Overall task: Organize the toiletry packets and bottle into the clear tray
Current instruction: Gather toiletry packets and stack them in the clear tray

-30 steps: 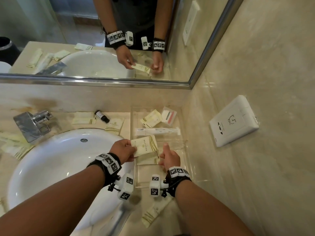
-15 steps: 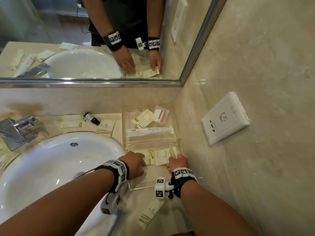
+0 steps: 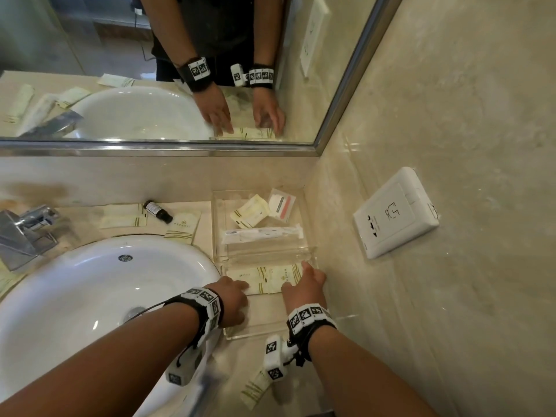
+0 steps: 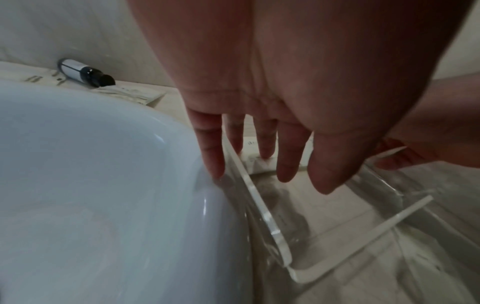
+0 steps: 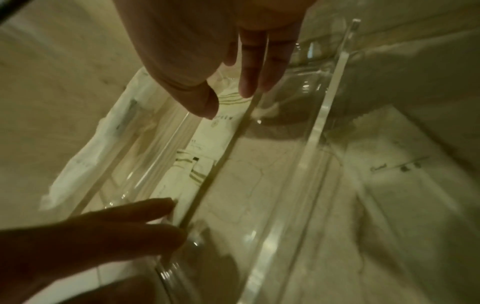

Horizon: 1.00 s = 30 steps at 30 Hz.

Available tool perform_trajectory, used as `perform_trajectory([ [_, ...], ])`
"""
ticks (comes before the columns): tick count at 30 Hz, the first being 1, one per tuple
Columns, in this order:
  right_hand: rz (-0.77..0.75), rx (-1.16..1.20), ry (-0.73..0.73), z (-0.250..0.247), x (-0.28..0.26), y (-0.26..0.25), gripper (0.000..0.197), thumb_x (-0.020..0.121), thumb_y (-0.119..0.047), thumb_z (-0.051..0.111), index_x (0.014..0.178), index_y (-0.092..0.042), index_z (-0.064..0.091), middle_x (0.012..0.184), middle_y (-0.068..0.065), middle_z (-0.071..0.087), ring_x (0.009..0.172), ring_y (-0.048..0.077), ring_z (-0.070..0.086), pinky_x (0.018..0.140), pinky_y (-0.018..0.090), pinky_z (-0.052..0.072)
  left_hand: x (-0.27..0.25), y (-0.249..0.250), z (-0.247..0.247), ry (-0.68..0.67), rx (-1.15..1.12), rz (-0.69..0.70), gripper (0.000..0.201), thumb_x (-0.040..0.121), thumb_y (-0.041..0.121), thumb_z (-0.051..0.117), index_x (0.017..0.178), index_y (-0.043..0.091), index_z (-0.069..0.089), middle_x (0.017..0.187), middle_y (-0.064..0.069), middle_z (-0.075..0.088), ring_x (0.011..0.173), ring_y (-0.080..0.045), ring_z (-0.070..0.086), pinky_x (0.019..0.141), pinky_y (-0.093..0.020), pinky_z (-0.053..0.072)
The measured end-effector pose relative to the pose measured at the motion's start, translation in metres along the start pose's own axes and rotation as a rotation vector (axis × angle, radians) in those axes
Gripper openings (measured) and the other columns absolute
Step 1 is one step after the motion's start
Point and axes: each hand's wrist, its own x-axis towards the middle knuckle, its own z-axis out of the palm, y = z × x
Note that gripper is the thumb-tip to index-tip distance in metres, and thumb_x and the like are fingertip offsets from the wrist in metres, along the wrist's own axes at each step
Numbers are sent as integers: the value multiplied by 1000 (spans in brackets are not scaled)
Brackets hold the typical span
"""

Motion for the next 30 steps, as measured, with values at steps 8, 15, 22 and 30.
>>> perform_trajectory([
  [8, -282, -376, -206, 5, -16, -3, 55, 92, -34, 53, 146, -38, 49, 166, -7, 15, 151, 17, 19, 119, 37, 31, -1, -2, 2, 27, 5, 0, 47, 91, 43, 47, 133, 26, 58, 160, 7, 22, 140, -26, 27, 111, -44, 36],
  [15, -305, -408, -226, 3, -13, -5, 57, 93, -28, 55, 148, -38, 46, 167, -6, 15, 152, 18, 19, 119, 36, 32, -1, -3, 5, 48, -2, 3, 48, 90, 42, 49, 132, 21, 60, 160, 7, 22, 140, -25, 28, 110, -43, 37],
  [22, -283, -375, -242, -3, -11, -4, 58, 91, -32, 55, 148, -39, 46, 166, -10, 14, 152, 14, 20, 119, 33, 30, 0, -7, 6, 98, -70, 16, 49, 89, 43, 54, 135, 28, 57, 158, 11, 26, 142, -22, 26, 113, -41, 34],
  [30, -441, -281, -22, -20, -10, -36, 45, 92, -30, 56, 136, -35, 58, 156, -10, 35, 142, 14, 32, 114, 32, 37, 0, -28, -23, 296, -330, -58, 43, 86, 47, 60, 127, 33, 59, 145, 10, 47, 129, -14, 48, 109, -36, 40],
])
